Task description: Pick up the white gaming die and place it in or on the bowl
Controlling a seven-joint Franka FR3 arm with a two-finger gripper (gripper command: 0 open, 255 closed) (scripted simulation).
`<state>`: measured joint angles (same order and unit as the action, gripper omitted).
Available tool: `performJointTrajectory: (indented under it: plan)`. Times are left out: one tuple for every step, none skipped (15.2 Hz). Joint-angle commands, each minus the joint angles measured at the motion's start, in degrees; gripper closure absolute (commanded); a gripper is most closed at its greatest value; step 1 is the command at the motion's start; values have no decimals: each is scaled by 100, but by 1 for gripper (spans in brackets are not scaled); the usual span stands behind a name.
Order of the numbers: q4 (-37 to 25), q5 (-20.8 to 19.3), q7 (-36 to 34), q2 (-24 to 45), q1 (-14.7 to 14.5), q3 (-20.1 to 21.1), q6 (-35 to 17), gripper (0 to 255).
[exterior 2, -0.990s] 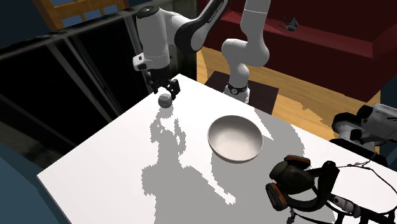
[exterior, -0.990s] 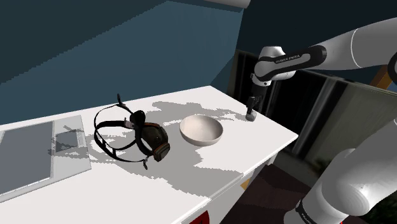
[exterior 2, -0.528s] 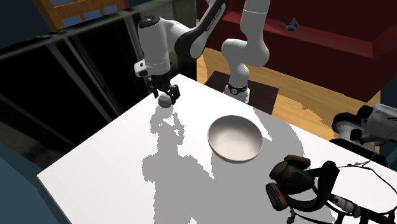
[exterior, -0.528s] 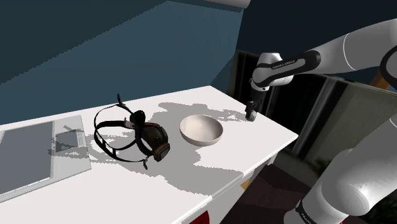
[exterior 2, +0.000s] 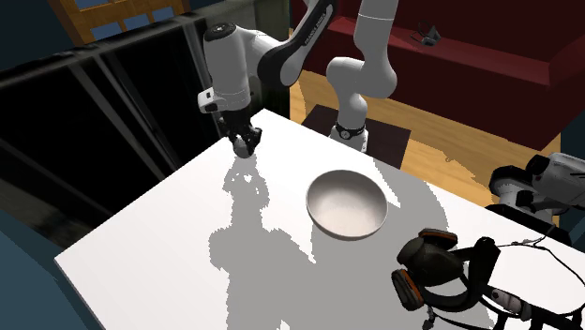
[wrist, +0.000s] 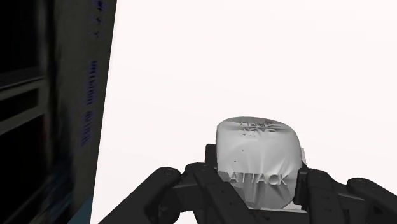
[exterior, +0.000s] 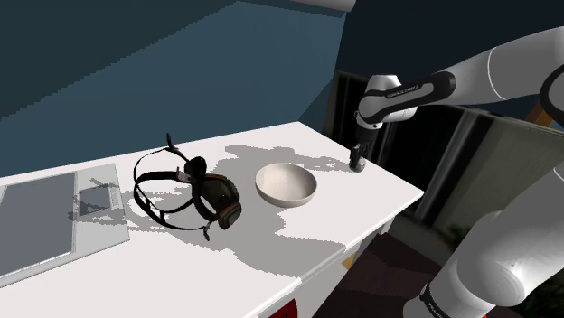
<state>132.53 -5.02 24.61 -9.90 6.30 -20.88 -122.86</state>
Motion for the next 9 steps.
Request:
performJointTrajectory:
  plan:
    - [12,4,0,11,-4,3,3,255]
    - [12,5,-1,13,-5,4,1,255]
    - [5,9,-7,21,-9,8,0,255]
    - [4,10,-7,23,-10,8,-1,255]
    - [4,11,-11,24,-11,11,-2,255]
    - [4,11,-12,24,-12,11,-1,255]
    - [14,3,0,10,-4,2,1,255]
    - [-31,-6,-8,-27,-4,8,82,255]
    - [-78,-15,-15,-62,-4,15,162,255]
